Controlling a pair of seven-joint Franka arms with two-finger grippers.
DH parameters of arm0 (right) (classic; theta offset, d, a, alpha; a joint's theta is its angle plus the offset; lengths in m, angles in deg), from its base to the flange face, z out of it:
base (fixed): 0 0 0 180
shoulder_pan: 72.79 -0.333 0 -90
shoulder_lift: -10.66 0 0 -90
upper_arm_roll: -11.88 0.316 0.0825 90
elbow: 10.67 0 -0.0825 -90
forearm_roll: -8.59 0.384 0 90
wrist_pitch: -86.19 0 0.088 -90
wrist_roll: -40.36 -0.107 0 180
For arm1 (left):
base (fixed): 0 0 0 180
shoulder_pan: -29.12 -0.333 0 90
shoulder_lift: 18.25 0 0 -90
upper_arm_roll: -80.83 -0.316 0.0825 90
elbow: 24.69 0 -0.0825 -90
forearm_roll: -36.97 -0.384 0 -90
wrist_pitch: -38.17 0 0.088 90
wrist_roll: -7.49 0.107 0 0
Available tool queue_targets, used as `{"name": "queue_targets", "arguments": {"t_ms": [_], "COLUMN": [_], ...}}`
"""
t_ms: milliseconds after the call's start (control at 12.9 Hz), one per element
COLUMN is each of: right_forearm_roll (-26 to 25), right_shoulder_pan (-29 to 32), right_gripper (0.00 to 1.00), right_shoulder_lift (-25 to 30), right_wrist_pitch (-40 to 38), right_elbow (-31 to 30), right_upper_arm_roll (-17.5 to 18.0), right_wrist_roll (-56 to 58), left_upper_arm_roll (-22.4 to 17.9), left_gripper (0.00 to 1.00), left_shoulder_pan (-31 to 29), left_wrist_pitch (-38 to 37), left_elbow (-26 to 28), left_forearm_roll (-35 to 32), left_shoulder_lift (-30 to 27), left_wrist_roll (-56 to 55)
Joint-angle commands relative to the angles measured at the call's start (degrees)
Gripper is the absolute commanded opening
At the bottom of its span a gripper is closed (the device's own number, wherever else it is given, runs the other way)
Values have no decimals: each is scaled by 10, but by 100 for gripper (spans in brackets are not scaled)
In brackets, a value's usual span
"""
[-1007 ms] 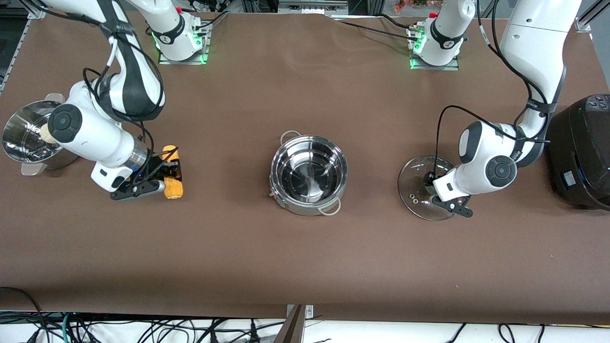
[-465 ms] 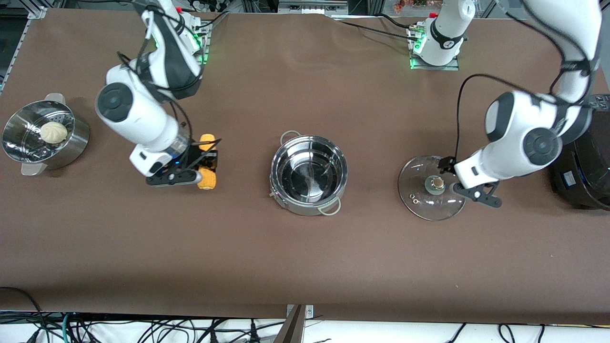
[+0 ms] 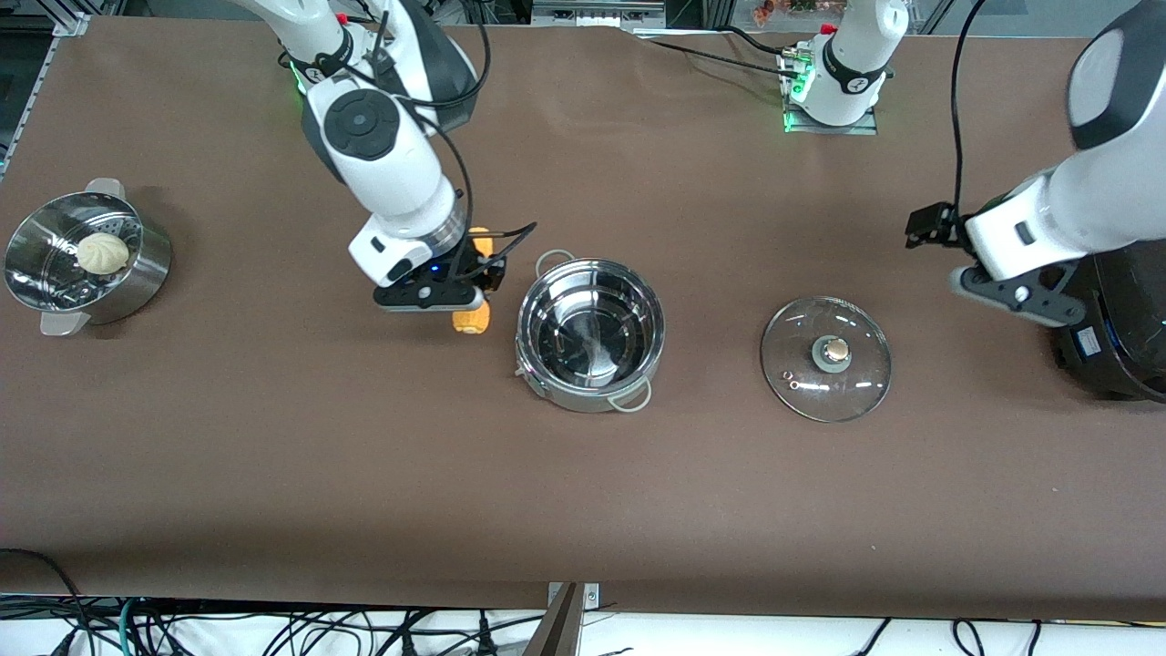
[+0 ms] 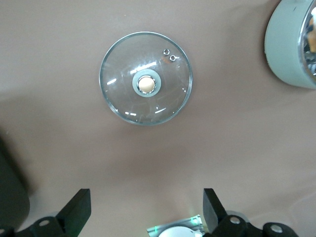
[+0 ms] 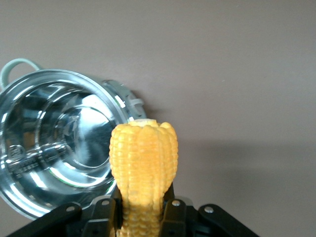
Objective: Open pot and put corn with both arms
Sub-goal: 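Carry the corn over the open pot with the right gripper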
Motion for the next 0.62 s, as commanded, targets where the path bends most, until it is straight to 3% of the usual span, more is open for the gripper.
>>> {"name": "queue_targets", "arguments": {"t_ms": [0, 232, 542], "right_forearm_roll": [-11, -40, -66], "right_shoulder_pan": [-32, -76, -121], "right_gripper": [31, 31, 31], "right_shoulder_lift": [-42, -91, -143], "right_wrist_pitch": [-23, -33, -32], "right_elbow": [60, 117, 169], "right_upper_arm_roll": [-4, -4, -6], "right_wrist_roll": [-62, -148, -230], "left_upper_arm_roll": [-5, -23, -40], "left_gripper": [100, 100, 100], "left_shoulder_pan": [6, 12, 17], "left_wrist_pitch": [-13, 16, 116], "left_elbow": [-3, 22, 145], "left_forearm_roll": [11, 7, 6], "left_shoulder_lift": [-40, -65, -152], "left_wrist_roll": [-20, -19, -45]}}
